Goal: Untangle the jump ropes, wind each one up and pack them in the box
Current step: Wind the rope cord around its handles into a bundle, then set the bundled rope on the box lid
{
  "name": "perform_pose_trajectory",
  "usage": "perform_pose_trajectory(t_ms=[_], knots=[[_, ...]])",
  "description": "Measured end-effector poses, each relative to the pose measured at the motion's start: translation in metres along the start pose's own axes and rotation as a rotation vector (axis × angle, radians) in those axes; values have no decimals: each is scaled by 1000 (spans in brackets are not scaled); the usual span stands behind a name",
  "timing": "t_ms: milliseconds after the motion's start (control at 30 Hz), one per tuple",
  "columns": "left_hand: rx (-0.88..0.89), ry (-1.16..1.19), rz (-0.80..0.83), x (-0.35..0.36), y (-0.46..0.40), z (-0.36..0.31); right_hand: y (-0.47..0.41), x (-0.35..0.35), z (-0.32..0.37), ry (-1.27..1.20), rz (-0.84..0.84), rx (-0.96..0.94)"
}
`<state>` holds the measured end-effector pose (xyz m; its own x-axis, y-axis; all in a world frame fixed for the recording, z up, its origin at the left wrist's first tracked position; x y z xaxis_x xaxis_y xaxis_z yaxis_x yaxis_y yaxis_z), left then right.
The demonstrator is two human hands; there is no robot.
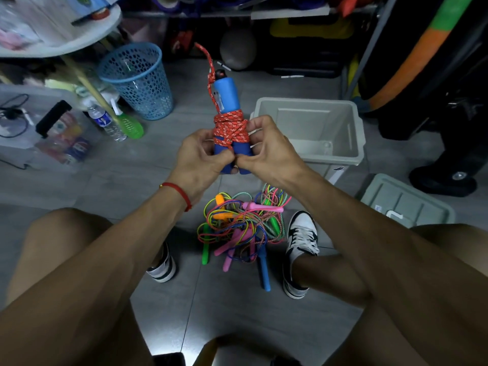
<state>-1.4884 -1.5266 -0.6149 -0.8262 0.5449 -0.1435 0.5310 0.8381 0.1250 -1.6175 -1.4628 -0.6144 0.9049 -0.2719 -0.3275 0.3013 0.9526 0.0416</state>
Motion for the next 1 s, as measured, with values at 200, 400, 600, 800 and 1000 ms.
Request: perform_pose_trajectory(t_ms=[200, 400, 600, 800, 1000], knots=[[116, -139, 56, 9, 0, -7, 2, -5, -8, -151, 95, 89], [236, -301, 83, 11, -3, -17, 6, -8, -7, -303, 86, 127], [330, -394, 127, 20, -5, -25, 10, -19, -18, -396, 13, 205], [168, -82, 273, 60, -13, -17, 10, -49, -24, -457, -74, 277], [62, 41, 448, 118, -19, -22, 17, -110, -33, -419, -90, 323]])
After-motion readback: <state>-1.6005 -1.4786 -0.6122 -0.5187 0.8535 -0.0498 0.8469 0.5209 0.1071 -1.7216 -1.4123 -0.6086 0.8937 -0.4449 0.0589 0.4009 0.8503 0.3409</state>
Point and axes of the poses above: each hand's wrist, its own y-axis away from the middle knuckle, its own x-axis out of the palm, z = x × y, the point moved 8 cm from there along -y, towards the middle knuckle, and after that the axes turned 5 degrees about z, right-handed, at the moved point
